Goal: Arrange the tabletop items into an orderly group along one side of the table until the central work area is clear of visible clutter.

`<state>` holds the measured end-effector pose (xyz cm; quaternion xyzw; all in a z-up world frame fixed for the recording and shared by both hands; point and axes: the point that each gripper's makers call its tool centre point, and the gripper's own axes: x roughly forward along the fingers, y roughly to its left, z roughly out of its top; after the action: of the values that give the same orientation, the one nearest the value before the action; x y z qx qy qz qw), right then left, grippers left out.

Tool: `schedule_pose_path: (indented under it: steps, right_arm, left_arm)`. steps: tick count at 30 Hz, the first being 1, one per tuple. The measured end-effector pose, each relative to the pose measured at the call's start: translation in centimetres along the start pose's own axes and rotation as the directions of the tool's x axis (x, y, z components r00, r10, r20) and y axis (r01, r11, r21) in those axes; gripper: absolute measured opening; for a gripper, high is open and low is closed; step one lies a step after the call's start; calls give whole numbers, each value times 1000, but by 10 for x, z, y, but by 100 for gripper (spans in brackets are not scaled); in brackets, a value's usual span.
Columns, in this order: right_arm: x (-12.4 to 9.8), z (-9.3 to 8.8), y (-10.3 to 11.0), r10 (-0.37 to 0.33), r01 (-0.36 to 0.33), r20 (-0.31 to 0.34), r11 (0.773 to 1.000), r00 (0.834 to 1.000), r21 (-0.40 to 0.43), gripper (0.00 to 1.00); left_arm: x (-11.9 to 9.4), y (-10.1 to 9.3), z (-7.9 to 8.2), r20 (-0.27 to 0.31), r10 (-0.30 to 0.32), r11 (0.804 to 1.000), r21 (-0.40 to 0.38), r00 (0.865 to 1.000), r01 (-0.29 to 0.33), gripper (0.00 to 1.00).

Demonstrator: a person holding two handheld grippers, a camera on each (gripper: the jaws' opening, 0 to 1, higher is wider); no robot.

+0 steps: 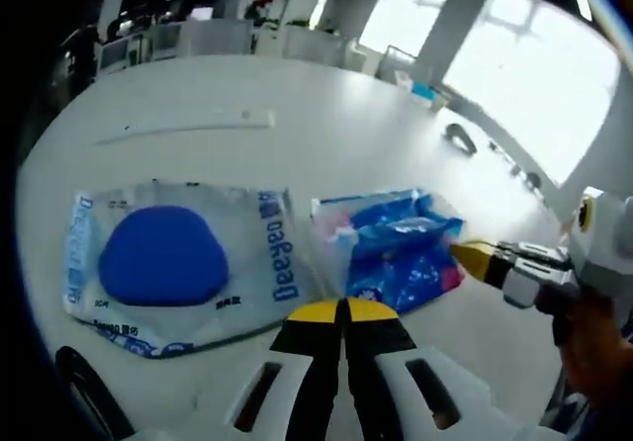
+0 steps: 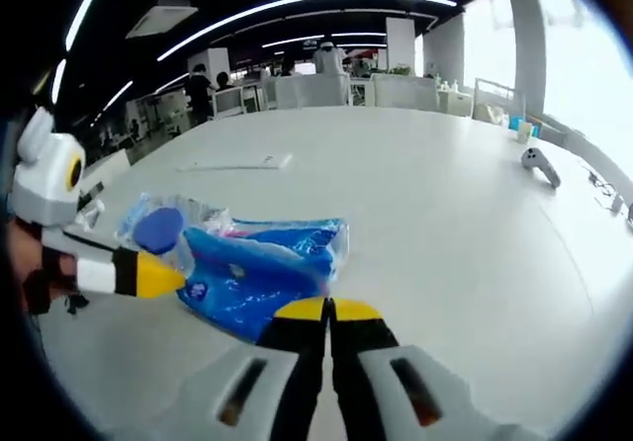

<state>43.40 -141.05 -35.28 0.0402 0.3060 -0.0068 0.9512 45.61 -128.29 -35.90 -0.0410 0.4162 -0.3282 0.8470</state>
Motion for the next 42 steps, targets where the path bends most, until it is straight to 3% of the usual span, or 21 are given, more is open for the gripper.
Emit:
schedule_pose_path:
  steps: [36, 42]
  right_arm:
    - [3, -11, -4, -20, 20, -27, 1000, 999, 4, 3]
    - [5, -10, -3, -22, 22, -22, 1000, 1000, 4, 1]
  left_arm:
    - [3, 2, -8, 3, 0, 998, -62, 1000, 0, 0]
    - [5, 3, -7, 9, 2, 995, -104, 1000, -1, 0]
